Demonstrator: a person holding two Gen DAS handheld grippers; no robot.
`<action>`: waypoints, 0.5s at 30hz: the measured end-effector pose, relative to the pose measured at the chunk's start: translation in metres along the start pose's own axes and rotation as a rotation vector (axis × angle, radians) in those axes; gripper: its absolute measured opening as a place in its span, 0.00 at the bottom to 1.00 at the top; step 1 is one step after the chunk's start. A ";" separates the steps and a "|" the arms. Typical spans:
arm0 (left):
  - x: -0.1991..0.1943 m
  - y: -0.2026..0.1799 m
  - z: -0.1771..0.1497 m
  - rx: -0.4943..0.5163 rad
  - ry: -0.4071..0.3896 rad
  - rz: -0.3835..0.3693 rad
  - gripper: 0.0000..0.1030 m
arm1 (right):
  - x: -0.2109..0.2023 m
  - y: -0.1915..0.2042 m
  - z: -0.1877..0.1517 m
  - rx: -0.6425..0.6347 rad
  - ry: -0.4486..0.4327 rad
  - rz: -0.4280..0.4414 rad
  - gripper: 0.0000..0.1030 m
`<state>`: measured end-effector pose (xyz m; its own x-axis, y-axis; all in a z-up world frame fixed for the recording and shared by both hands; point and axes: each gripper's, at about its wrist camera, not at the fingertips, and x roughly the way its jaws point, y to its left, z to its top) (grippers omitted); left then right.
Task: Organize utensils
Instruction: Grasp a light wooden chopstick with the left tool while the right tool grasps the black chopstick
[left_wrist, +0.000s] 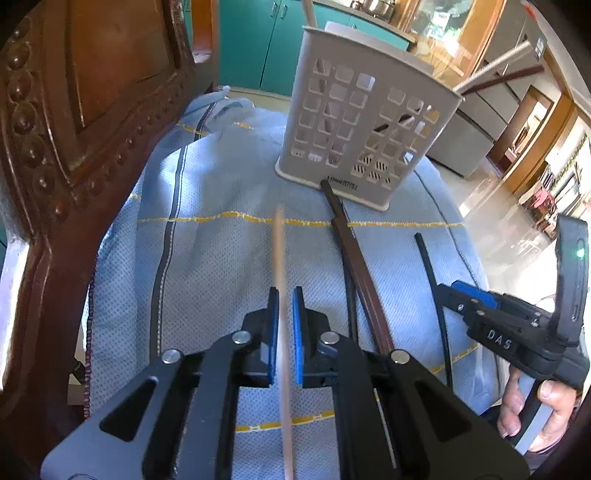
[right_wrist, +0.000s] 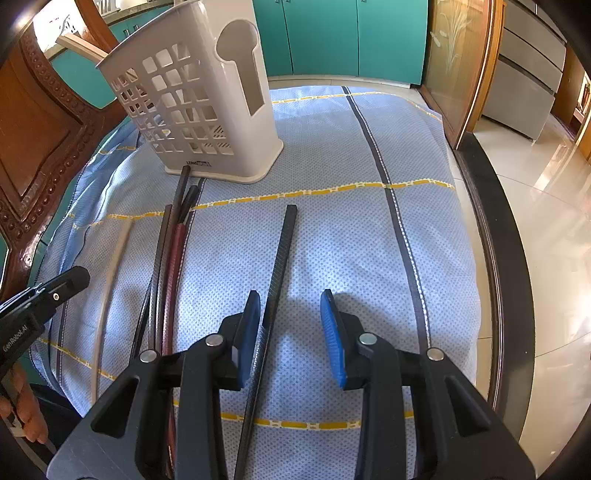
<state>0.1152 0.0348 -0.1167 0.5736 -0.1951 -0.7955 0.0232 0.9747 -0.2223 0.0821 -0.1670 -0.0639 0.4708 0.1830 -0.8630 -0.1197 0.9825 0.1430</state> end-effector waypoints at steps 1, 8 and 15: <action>0.001 0.000 0.001 0.000 -0.003 0.006 0.07 | 0.000 0.000 0.000 0.000 0.000 0.000 0.33; 0.003 0.002 -0.001 0.002 0.026 0.094 0.31 | 0.005 0.004 0.001 -0.019 0.002 -0.024 0.33; 0.028 -0.002 0.009 0.043 0.050 0.213 0.32 | 0.015 0.024 0.008 -0.085 -0.015 -0.107 0.15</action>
<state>0.1390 0.0285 -0.1334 0.5281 0.0111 -0.8491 -0.0587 0.9980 -0.0234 0.0936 -0.1401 -0.0698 0.4978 0.0785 -0.8637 -0.1417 0.9899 0.0083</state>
